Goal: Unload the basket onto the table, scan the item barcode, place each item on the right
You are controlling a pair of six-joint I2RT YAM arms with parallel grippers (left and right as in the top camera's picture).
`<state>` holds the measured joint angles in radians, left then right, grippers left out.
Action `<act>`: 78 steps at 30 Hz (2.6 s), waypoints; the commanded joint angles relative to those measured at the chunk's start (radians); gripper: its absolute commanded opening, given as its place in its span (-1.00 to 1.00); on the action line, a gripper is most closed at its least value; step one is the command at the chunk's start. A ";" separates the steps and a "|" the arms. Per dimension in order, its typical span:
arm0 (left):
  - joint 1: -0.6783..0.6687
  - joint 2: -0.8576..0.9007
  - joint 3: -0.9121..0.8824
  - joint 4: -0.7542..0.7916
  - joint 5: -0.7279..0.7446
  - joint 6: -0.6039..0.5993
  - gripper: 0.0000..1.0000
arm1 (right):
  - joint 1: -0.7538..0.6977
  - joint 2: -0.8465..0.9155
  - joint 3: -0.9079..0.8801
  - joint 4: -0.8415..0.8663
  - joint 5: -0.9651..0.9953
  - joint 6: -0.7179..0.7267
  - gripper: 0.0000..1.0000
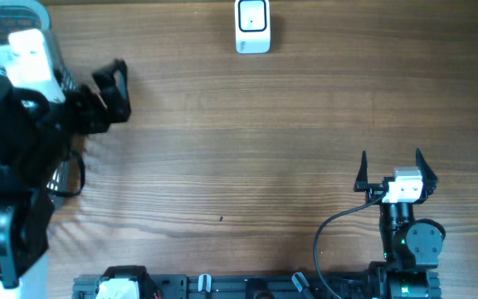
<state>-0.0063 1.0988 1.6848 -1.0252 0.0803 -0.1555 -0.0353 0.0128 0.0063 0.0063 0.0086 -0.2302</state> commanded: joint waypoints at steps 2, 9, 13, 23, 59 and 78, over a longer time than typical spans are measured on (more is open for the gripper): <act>0.005 0.093 0.137 -0.067 -0.213 -0.101 1.00 | 0.004 -0.008 -0.001 0.002 0.014 -0.006 1.00; 0.148 0.131 0.139 -0.072 -0.298 -0.335 1.00 | 0.004 -0.008 -0.001 0.002 0.014 -0.006 1.00; 0.241 0.131 0.139 -0.125 -0.296 -0.433 1.00 | 0.004 -0.008 -0.001 0.002 0.014 -0.006 1.00; 0.279 0.183 0.143 -0.103 -0.377 -0.414 0.99 | 0.004 -0.008 -0.001 0.002 0.014 -0.006 1.00; 0.508 0.969 0.263 0.117 -0.167 -0.642 0.99 | 0.004 -0.008 -0.001 0.002 0.014 -0.006 1.00; 0.509 1.010 0.264 0.085 -0.178 -0.668 -0.05 | 0.004 -0.008 -0.001 0.002 0.014 -0.006 1.00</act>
<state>0.5022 2.1155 1.9289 -0.9333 -0.0990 -0.8207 -0.0353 0.0128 0.0063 0.0063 0.0086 -0.2302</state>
